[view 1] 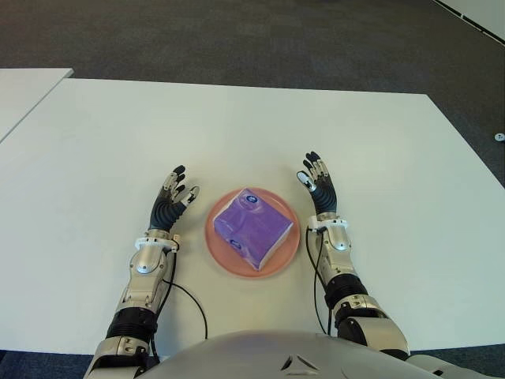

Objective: Put the tissue paper into the plate.

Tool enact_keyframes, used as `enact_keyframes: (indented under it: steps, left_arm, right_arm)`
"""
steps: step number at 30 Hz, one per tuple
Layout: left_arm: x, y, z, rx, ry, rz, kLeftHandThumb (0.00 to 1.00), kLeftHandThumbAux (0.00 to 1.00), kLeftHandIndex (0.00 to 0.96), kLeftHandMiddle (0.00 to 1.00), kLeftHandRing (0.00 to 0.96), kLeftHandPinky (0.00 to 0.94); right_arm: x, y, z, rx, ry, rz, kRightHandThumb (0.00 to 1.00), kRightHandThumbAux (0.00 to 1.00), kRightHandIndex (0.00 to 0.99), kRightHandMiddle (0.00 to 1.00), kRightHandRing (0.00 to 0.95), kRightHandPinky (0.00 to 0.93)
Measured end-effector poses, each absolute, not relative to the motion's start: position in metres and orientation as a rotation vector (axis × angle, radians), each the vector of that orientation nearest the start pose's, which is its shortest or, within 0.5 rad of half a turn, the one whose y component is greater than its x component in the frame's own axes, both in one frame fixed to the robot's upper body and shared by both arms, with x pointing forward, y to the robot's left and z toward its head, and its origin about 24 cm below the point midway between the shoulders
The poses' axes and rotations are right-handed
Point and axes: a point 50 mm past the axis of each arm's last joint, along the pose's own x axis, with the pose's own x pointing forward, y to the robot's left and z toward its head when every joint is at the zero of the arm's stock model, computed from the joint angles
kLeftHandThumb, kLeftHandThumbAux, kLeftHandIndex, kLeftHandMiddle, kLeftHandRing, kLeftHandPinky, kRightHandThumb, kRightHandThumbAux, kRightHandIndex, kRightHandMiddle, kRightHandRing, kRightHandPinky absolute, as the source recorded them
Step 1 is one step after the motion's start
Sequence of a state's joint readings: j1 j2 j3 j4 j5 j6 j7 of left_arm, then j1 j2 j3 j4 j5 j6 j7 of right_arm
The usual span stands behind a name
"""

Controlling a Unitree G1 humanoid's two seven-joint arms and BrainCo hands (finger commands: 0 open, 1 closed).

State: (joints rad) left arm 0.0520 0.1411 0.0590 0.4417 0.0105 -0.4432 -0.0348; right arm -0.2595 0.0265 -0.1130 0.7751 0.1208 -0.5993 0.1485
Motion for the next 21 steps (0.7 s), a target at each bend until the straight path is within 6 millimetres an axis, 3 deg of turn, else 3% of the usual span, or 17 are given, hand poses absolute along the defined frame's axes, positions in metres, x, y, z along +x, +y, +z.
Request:
enact_keyframes:
  steps: [14, 21]
  left_arm:
    - [0.221, 0.199, -0.021, 0.15, 0.057, 0.033, 0.092, 0.618, 0.0, 0.0, 0.0, 0.0]
    - [0.221, 0.199, -0.021, 0.149, 0.062, 0.034, 0.093, 0.61, 0.0, 0.0, 0.0, 0.0]
  right_arm:
    - [0.266, -0.149, -0.008, 0.106, -0.091, 0.083, 0.0, 0.541, 0.0, 0.0, 0.0, 0.0]
    - [0.26, -0.154, -0.008, 0.091, -0.089, 0.095, 0.0, 0.559, 0.0, 0.0, 0.0, 0.0]
